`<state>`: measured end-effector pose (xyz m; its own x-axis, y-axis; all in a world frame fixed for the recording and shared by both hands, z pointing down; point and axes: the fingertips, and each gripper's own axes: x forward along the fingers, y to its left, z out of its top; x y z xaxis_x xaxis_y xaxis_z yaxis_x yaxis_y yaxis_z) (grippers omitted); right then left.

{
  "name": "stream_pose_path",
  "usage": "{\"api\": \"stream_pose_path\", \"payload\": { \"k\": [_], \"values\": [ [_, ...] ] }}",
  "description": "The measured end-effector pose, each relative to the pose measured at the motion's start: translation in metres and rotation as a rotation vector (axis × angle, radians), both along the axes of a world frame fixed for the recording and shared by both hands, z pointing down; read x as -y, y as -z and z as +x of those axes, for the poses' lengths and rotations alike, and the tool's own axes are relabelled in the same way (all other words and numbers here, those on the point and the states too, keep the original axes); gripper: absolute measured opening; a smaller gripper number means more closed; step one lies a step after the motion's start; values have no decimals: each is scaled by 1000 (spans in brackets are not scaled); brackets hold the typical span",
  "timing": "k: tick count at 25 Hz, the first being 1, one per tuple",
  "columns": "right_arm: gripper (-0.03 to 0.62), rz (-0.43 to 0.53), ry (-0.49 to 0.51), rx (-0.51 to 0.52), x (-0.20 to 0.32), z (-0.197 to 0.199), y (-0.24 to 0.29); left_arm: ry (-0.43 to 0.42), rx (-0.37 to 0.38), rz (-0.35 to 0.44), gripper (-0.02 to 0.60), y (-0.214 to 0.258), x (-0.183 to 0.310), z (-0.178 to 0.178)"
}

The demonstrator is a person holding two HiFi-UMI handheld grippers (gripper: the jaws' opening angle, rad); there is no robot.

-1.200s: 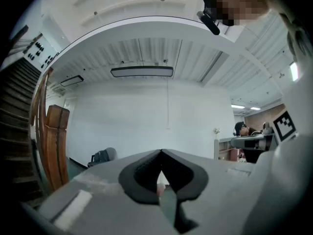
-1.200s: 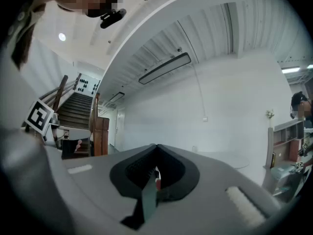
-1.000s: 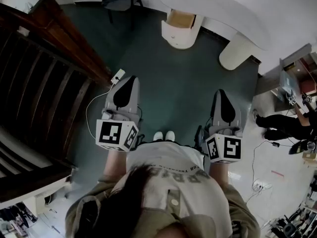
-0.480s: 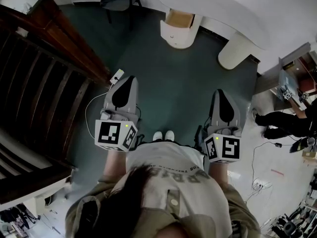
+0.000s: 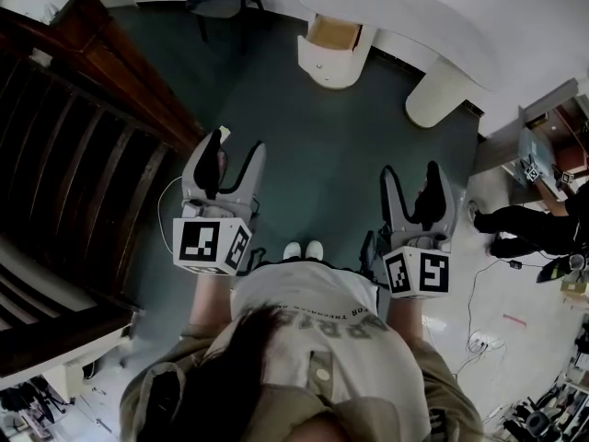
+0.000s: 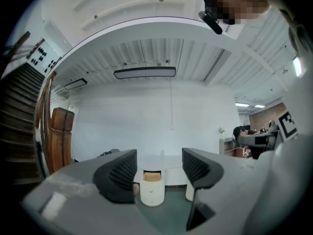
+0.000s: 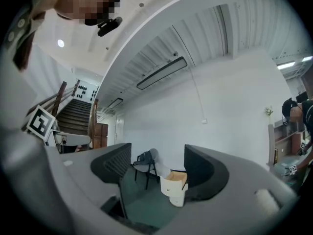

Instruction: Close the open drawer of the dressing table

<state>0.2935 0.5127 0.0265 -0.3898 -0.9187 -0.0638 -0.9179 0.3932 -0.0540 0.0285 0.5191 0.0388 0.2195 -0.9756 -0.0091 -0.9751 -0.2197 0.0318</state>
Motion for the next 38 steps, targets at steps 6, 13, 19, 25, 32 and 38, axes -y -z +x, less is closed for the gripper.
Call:
{"api": "stream_pose_path", "payload": {
  "k": [6, 13, 19, 25, 32, 38],
  "values": [
    [344, -5, 3, -15, 4, 5, -3, 4, 3, -15, 291, -3, 4, 3],
    [344, -11, 28, -14, 22, 9, -4, 38, 15, -27, 291, -3, 15, 4],
    [344, -21, 77, -26, 40, 4, -8, 83, 18, -44, 291, -5, 26, -2],
    [342, -36, 99, -34, 57, 9, -15, 113, 48, -67, 291, -11, 36, -2],
    [341, -63, 67, -32, 78, -8, -31, 104, 44, -81, 291, -21, 59, -27],
    [341, -68, 17, -40, 100, -33, -34, 55, 34, -82, 291, -25, 90, -54]
  ]
}}
